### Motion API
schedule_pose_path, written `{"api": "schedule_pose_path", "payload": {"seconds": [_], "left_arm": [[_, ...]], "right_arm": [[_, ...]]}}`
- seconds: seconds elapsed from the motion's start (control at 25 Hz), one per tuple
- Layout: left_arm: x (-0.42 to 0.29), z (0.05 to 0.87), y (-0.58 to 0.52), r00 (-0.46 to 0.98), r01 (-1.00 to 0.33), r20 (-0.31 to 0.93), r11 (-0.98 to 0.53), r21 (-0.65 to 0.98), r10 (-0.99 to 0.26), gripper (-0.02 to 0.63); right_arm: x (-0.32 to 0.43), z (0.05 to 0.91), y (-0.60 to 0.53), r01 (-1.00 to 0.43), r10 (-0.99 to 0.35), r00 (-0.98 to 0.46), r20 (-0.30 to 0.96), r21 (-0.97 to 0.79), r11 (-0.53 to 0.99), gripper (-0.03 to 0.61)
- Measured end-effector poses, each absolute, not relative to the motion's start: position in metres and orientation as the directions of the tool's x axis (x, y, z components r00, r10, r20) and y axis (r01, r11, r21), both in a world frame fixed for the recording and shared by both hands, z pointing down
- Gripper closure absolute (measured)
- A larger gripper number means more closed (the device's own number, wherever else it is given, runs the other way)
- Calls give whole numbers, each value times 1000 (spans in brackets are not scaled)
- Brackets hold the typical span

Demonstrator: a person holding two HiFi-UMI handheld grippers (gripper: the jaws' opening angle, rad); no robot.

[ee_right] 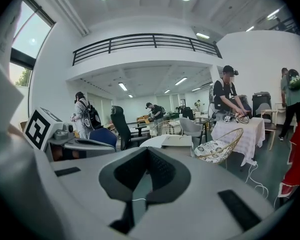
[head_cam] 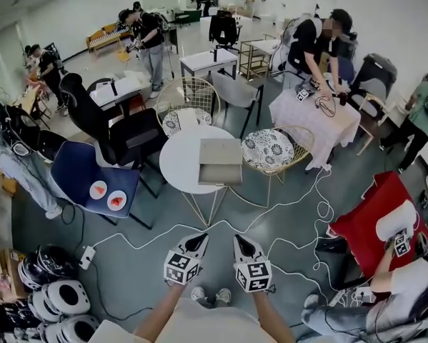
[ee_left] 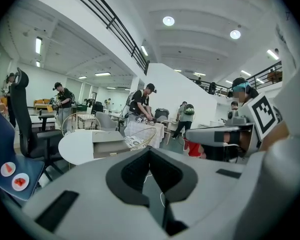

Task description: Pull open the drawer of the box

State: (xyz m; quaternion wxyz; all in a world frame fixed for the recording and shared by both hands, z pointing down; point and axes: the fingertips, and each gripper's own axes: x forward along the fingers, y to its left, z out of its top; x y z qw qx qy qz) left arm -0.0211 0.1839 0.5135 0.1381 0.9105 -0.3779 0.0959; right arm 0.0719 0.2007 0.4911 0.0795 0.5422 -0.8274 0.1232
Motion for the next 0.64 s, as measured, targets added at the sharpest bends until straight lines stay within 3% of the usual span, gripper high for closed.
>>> {"api": "schedule_pose_path", "payload": {"seconds": [0.64], "left_arm": [[-21,505,182,708,-704,255,-685,187,-659,602]], "right_arm": [[67,491,195,-920,-881,-391,265,-137,368,563]]}}
